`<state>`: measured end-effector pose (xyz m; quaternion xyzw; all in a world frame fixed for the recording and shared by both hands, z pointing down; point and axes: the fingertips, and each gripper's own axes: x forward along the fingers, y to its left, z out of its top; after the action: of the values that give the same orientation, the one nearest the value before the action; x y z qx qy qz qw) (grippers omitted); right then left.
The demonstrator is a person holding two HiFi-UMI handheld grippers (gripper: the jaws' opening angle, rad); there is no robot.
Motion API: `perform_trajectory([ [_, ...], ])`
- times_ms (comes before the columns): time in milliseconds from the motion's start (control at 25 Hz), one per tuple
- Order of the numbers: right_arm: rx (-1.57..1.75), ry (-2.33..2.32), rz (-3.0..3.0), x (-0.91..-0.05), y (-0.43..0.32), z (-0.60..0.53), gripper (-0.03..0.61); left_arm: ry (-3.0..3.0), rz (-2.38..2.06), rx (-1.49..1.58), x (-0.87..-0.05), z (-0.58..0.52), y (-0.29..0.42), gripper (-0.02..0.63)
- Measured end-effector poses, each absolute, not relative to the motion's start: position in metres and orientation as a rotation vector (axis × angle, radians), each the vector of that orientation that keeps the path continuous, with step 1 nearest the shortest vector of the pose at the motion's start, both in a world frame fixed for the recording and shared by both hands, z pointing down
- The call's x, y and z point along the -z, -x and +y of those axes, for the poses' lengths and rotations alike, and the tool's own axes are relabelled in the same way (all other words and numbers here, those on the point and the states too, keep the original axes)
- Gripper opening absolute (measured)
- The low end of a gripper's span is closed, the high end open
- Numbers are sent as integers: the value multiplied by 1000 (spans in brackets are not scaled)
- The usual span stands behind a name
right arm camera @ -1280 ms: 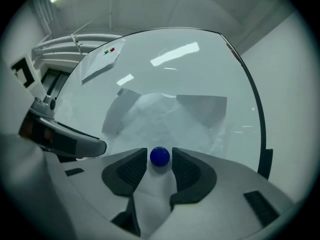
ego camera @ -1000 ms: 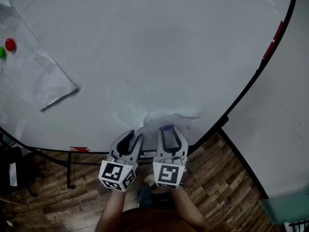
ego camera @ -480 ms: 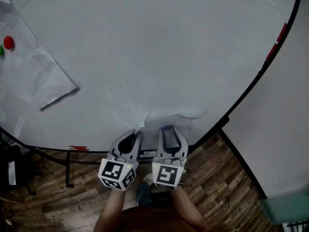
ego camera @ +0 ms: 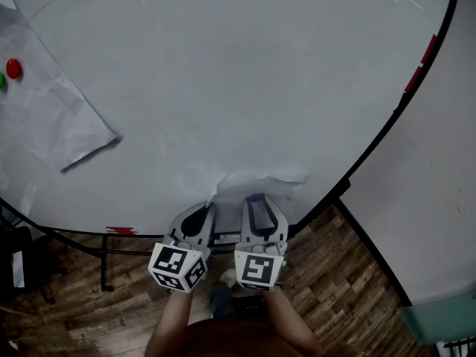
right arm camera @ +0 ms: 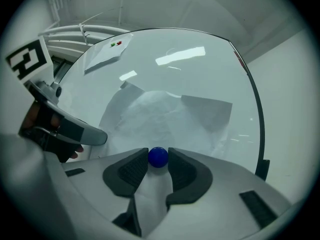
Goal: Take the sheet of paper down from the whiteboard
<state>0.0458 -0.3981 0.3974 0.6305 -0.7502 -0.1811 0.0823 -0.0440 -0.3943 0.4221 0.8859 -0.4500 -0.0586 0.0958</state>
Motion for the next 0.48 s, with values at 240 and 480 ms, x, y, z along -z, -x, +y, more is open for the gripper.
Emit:
perform_trajectory([
  [240, 546, -1871, -2267, -396, -46, -398, 137, -2603, -1316, 193, -422, -395, 44, 25],
  [480, 549, -1862, -2286, -394, -45, -387, 137, -2591, -1304, 224, -417, -393, 43, 25],
])
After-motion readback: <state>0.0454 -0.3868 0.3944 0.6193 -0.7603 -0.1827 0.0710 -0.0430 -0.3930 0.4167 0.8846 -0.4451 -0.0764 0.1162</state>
